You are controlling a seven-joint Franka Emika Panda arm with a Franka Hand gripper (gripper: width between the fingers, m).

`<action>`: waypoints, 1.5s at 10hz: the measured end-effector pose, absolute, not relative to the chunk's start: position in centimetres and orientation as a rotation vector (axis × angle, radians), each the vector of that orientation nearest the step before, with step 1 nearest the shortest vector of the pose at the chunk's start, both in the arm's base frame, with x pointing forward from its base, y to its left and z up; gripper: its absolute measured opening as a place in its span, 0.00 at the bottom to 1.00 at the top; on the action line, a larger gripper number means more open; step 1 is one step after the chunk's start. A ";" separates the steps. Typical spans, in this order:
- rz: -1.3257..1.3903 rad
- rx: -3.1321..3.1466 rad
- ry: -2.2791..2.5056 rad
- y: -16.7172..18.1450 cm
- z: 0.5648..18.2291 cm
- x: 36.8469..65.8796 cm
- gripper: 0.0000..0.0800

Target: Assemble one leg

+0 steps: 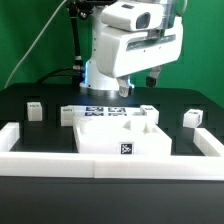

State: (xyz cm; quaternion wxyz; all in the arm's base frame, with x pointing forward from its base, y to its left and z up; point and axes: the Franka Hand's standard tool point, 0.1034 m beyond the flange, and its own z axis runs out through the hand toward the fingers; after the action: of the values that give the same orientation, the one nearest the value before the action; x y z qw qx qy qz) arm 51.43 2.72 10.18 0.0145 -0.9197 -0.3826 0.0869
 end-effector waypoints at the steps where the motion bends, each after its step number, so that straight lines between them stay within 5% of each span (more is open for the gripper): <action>1: 0.284 -2.861 -1.187 2.7 10.2 51.3 0.81; 9: 0.284 -2.855 -1.196 2.8 10.0 51.1 0.81; 15: -0.009 -2.627 -1.780 2.6 7.9 47.9 0.81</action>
Offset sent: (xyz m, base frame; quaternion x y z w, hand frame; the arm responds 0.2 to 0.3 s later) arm 0.0000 0.0000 0.0000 0.0000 0.0000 0.0000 1.0000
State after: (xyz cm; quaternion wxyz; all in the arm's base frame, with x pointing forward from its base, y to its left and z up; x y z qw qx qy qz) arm 47.90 2.60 7.85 -0.0159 -0.8277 -0.5610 -0.0027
